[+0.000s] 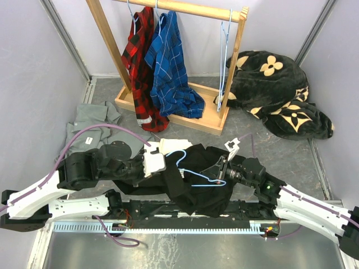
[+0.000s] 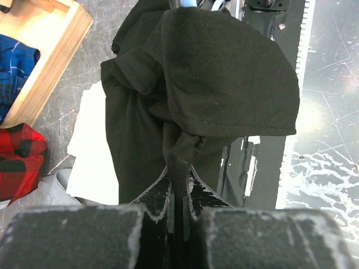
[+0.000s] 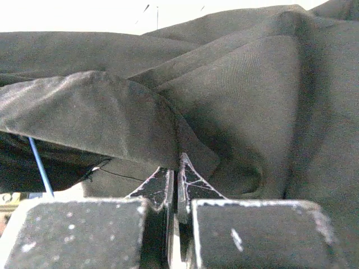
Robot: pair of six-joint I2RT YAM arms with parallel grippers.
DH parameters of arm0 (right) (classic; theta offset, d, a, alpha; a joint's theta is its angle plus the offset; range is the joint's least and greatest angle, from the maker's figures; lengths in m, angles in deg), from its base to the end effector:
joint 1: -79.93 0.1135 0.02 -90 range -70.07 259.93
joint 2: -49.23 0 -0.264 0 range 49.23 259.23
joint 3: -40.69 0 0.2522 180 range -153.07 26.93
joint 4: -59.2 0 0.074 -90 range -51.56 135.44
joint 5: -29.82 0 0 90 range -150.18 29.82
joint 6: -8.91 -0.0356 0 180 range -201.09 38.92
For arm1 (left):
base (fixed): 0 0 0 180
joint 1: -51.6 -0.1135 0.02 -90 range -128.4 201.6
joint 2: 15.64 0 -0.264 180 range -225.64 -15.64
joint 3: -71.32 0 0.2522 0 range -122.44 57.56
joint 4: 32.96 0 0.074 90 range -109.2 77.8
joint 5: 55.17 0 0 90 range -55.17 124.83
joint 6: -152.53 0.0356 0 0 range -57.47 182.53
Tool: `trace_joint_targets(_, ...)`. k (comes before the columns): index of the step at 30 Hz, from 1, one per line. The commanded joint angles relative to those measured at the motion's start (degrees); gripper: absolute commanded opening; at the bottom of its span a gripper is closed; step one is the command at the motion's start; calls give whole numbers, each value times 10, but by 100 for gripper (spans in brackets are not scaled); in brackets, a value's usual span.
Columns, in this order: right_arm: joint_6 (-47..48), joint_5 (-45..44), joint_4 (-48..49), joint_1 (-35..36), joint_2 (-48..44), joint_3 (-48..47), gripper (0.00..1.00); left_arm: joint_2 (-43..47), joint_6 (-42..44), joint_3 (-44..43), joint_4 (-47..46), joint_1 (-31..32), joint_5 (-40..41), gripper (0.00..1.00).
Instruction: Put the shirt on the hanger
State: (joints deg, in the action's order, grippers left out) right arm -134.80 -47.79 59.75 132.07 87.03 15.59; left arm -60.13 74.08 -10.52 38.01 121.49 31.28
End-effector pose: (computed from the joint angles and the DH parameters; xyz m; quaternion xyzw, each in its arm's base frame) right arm 0.0945 0.1340 0.1970 -0.0572 0.7743 0.5490 0.3096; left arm 0.0403 -0.1166 0.3909 0.5858 0.6581 -0.2540 0.3990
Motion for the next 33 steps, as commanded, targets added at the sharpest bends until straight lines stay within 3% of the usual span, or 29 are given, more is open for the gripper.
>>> trace_joint_targets(1,13,-92,-115,4,-76,-16,0,18,5,-22,-33,2,21,3)
trace_joint_targets(6,42,-184,-339,3,-181,-70,0,33,2,-21,-24,2,37,3)
trace_joint_targets(9,68,-217,-458,3,-191,-120,0,37,1,-20,-22,3,44,3)
trace_joint_targets(15,110,-228,-605,3,-110,-221,0,39,2,-19,-25,2,56,3)
trace_joint_targets(33,92,-261,-890,4,60,-464,0,29,7,-22,-21,3,126,3)
